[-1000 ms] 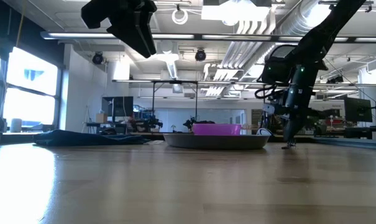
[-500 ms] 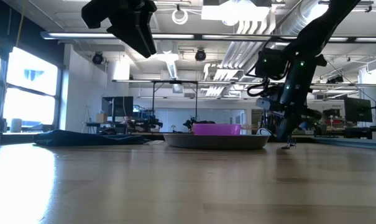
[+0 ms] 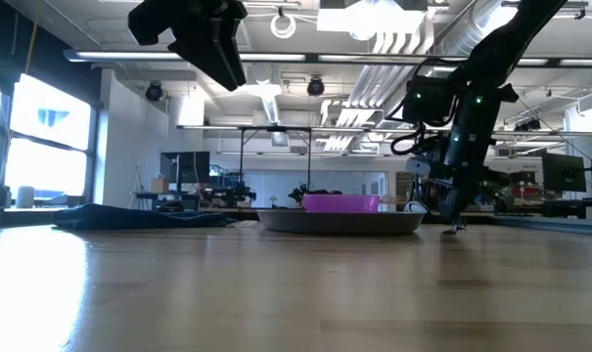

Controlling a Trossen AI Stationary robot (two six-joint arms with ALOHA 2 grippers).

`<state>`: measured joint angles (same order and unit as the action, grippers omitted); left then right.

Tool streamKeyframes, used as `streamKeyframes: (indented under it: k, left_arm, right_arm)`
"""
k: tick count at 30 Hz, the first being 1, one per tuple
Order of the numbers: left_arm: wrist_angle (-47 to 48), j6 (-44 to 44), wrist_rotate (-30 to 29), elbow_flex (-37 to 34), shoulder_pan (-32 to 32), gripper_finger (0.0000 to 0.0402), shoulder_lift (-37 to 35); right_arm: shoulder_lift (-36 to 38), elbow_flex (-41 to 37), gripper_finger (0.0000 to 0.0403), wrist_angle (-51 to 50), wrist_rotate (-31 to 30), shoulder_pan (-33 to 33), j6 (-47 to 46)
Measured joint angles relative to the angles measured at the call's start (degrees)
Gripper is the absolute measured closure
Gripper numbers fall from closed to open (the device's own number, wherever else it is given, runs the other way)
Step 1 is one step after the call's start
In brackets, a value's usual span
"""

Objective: Set table place
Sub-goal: Put the blue fork to the right of the gray plate

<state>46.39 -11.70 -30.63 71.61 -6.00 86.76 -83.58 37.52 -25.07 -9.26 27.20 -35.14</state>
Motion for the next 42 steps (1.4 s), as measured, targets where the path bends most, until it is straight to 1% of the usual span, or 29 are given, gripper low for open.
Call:
streamKeyframes:
  k: [8,18,22,26,30,34,36,38,42]
  left_arm:
    - [0.0,0.0,0.0,0.0,0.0,0.0259,0.0]
    - [0.0,0.0,0.0,0.0,0.0,0.0259,0.0]
    - [0.0,0.0,0.0,0.0,0.0,0.0259,0.0]
    - [0.0,0.0,0.0,0.0,0.0,0.0259,0.0]
    - [-0.1,0.0,0.0,0.0,0.0,0.0259,0.0]
    - [-0.1,0.0,0.0,0.0,0.0,0.0259,0.0]
    - [-0.2,0.0,0.0,0.0,0.0,0.0259,0.0]
    - [-0.1,0.0,0.0,0.0,0.0,0.0259,0.0]
    - [-0.1,-0.1,0.0,0.0,0.0,0.0259,0.0]
  right_arm:
    - [0.0,-1.7,0.0403,0.1,-1.2,-0.1,0.5]
    - [0.0,-2.1,0.0403,-1.4,-0.1,-3.3,1.0]
    - [0.5,-2.0,0.0403,-4.1,0.6,-4.4,2.0]
    - [1.6,0.3,0.0403,-10.7,2.2,-5.4,3.0]
    - [4.4,4.2,0.0403,-16.0,-1.3,-6.3,3.7]
    - [8.0,7.9,0.0403,-20.6,-8.1,-6.6,3.2]
    - [9.2,7.9,0.0403,-23.7,-10.8,-5.5,2.7]
    - [10.1,7.0,0.0403,-24.5,-11.2,-3.8,2.1]
    - [10.2,3.0,0.0403,-23.6,-7.5,-1.5,2.2]
